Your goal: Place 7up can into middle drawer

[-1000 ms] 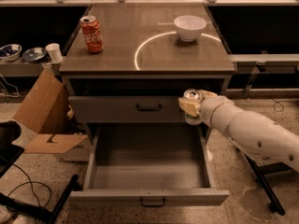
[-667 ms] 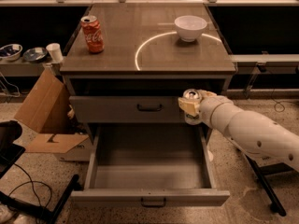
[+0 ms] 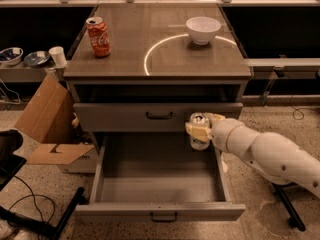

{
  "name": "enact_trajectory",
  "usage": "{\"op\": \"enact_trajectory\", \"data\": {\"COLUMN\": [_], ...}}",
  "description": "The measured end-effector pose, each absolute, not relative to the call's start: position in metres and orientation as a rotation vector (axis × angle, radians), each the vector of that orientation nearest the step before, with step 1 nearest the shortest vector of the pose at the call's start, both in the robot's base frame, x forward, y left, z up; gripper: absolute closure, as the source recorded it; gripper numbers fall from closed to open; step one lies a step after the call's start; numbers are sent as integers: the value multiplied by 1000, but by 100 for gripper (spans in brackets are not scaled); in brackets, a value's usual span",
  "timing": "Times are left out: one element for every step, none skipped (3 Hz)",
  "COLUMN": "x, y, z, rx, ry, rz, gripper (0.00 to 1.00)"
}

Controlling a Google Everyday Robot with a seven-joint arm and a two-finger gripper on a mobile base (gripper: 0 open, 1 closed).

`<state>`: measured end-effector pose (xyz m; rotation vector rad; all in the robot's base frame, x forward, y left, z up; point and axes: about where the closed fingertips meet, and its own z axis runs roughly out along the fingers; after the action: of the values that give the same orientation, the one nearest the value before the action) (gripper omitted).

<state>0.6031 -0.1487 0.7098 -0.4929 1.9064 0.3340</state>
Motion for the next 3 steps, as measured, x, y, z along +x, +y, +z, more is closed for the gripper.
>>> {"op": "enact_trajectory", "data": {"x": [591,579,565], "y": [-121,-53,4], "z": [703,667,608], "rx": [-637,-772,-866], "ry": [1786,1684,1656], "rz": [486,739,937], "gripper": [100,100,100]}}
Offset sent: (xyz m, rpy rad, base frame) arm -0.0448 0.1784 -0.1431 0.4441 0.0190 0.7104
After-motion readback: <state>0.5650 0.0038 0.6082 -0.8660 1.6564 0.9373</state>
